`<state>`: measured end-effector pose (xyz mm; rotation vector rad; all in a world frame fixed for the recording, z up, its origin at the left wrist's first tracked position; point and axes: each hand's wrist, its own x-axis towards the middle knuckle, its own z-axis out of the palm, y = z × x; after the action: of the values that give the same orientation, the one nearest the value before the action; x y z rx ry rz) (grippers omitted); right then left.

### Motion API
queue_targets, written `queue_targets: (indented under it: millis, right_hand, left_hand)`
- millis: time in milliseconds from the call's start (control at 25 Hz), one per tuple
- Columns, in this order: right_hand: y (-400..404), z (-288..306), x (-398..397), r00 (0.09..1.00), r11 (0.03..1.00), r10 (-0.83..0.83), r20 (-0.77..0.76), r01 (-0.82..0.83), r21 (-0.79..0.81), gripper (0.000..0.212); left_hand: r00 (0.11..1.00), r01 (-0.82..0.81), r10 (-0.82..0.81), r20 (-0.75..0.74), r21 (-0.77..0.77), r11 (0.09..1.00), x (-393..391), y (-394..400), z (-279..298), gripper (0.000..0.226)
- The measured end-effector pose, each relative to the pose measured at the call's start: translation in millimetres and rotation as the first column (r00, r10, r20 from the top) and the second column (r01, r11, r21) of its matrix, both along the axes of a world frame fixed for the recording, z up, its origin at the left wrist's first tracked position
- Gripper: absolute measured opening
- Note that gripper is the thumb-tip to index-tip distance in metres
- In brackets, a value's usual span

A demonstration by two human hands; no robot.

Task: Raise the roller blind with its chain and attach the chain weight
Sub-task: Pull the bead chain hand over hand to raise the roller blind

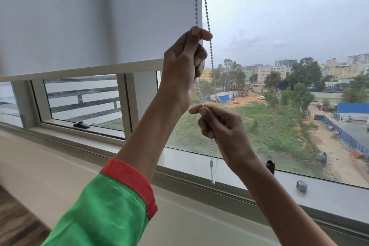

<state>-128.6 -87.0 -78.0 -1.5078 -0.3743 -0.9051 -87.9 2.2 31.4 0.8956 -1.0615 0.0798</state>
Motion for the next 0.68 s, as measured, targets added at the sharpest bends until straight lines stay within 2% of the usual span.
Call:
queue_targets:
  millis: [80, 240, 560, 680]
  right_hand:
    - [-6.0, 0.2, 0.3, 0.999, 0.999, -0.01, -0.045, 0.011, 0.035, 0.029]
    - [-18.3, 18.4, 1.2, 0.991, 0.99, 0.077, -0.114, -0.063, 0.126, 0.045]
    - [-8.2, 106.6, -1.4, 0.969, 0.96, 0.244, 0.041, -0.247, 0.13, 0.038]
    - [1.3, 124.0, -0.5, 0.985, 0.984, 0.17, -0.001, -0.17, 0.049, 0.032]
  left_hand:
    - [1.0, -0.02, 0.02, -0.002, -0.003, 1.0, 1.7, 1.8, -5.8, 0.03]
    - [1.0, 0.009, -0.009, -0.028, 0.002, 1.0, 8.4, 4.5, -24.1, 0.03]
    - [0.995, 0.035, -0.024, -0.095, 0.121, 0.992, 7.0, -1.3, -85.0, 0.03]
    - [0.992, 0.055, -0.037, -0.117, 0.16, 0.986, 7.7, -0.6, -107.2, 0.027]
